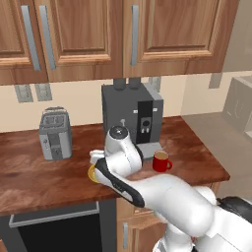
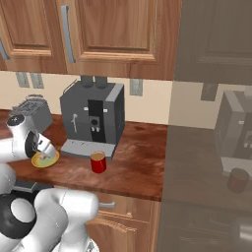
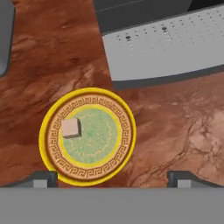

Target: Take a sugar cube from the saucer and place it inside the coffee. Then, grab milk from the fridge and place it next to the coffee on the counter to sweeten the coffee.

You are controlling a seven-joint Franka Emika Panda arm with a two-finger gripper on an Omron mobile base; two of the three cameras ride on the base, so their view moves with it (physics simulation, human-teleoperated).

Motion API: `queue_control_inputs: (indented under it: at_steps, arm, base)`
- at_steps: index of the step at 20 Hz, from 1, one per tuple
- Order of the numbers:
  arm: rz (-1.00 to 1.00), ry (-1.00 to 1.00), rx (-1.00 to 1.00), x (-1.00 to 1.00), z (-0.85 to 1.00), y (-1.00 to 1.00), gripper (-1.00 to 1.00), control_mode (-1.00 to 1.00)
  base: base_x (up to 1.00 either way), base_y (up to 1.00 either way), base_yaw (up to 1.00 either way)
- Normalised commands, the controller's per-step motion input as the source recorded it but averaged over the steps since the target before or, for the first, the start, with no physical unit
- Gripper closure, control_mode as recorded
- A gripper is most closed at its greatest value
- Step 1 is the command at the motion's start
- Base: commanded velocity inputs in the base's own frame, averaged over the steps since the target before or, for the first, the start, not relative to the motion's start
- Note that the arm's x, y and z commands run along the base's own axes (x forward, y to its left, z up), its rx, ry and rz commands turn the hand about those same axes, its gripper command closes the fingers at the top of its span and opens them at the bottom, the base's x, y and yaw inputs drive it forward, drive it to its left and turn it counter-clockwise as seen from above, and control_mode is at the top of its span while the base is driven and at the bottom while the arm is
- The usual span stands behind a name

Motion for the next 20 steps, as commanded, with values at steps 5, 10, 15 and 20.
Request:
queue_control_inputs:
  at_steps: [5, 10, 15, 20]
  arm:
    - [0.00, 0.06, 0.00, 0.45, -0.11, 0.10, -1.00, -1.00]
    - [0.00, 0.01, 0.00, 0.32, -0.12, 0.17, -1.00, -1.00]
    - [0.00, 0.00, 0.00, 0.02, -0.16, 0.30, -1.00, -1.00]
    - [0.00, 0.00, 0.00, 0.00, -0.15, 0.15, -1.00, -1.00]
  base:
    - [0.00, 0.00, 0.00]
    - [0.00, 0.00, 0.00]
    - [0.00, 0.00, 0.00]
    - [0.00, 0.00, 0.00]
